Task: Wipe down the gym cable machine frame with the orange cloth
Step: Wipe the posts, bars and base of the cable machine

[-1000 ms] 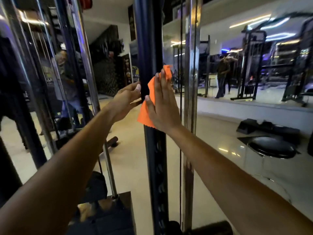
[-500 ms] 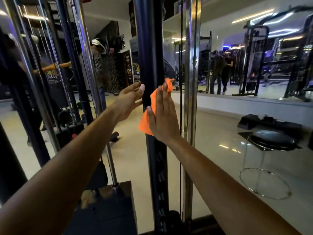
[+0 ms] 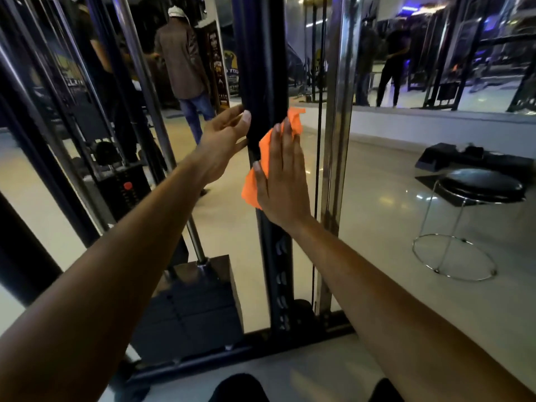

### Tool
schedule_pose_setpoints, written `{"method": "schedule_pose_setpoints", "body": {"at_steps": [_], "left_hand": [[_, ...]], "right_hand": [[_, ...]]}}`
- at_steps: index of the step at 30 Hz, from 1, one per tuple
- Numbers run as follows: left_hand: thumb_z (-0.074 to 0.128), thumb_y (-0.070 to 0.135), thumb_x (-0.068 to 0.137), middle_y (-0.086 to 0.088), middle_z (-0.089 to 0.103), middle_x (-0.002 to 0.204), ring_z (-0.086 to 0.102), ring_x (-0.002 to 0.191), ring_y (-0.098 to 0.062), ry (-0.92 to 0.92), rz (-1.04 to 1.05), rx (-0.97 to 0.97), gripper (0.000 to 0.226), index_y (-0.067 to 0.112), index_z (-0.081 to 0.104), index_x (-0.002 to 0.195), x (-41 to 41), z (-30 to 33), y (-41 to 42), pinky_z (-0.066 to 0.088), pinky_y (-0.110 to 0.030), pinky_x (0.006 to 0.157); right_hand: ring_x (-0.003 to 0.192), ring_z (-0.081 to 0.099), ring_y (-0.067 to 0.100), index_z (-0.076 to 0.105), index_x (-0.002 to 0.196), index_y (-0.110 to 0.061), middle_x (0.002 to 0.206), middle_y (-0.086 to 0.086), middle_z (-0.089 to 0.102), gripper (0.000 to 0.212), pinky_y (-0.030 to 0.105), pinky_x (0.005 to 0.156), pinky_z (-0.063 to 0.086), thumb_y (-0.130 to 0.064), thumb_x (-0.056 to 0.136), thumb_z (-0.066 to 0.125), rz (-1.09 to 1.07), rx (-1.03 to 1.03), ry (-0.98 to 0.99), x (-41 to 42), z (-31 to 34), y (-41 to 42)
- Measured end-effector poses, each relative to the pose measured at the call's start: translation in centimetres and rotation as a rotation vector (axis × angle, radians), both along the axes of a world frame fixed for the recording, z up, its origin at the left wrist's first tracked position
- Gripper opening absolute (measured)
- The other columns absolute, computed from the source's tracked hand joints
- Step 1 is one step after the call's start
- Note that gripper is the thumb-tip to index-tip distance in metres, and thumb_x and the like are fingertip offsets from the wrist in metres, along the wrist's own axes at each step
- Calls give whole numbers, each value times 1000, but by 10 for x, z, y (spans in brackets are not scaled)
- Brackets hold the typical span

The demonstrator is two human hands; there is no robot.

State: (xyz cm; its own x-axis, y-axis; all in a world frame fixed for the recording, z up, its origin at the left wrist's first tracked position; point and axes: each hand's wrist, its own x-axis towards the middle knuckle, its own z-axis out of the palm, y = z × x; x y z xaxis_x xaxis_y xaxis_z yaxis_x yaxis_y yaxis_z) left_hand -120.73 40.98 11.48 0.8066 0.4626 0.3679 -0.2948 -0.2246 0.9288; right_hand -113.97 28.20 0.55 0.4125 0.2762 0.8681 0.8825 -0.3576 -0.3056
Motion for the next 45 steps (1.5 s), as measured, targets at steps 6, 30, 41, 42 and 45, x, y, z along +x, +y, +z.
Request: {"method": "schedule_pose_setpoints", "body": {"at_steps": [6,30,41,42,45], "left_hand": [[60,31,111,1,64,152,62,138,-11,90,-55,71,51,13,51,158,-9,-58,-1,50,-33,117],[48,22,116,-3,64,151,59,140,-12,63,-119,73,43,10,49,157,-14,-169,-7,50,-31,115],[49,20,115,0,69,144,62,137,-13,112,-82,22,39,9,54,152,-16,-212,-11,52,-32,112],[50,21,115,-3,68,146,61,139,-15,111,-81,16,40,7,53,152,-14,-217,-11,49,-36,117],[54,26,111,-13,63,150,57,144,-24,107,-79,-2,50,-1,51,153,-13,-233,-13,41,-50,125]], "right_hand": [[169,0,29,2,173,-6,182,12,-9,79,57,131,24,-42,117,44,21,-142,96,-6,-115,-17],[166,12,41,6,170,-4,178,25,9,76,58,133,19,-48,116,38,10,-83,105,3,-193,1],[166,13,41,5,170,-4,178,15,4,78,61,132,21,-52,115,34,40,3,161,-2,-196,9],[166,12,41,1,170,-6,177,13,3,79,61,132,21,-51,115,35,29,-36,144,-2,-214,6],[167,7,38,-15,171,-16,179,14,-3,87,62,131,23,-45,115,45,19,-198,158,-7,-288,-12]]}}
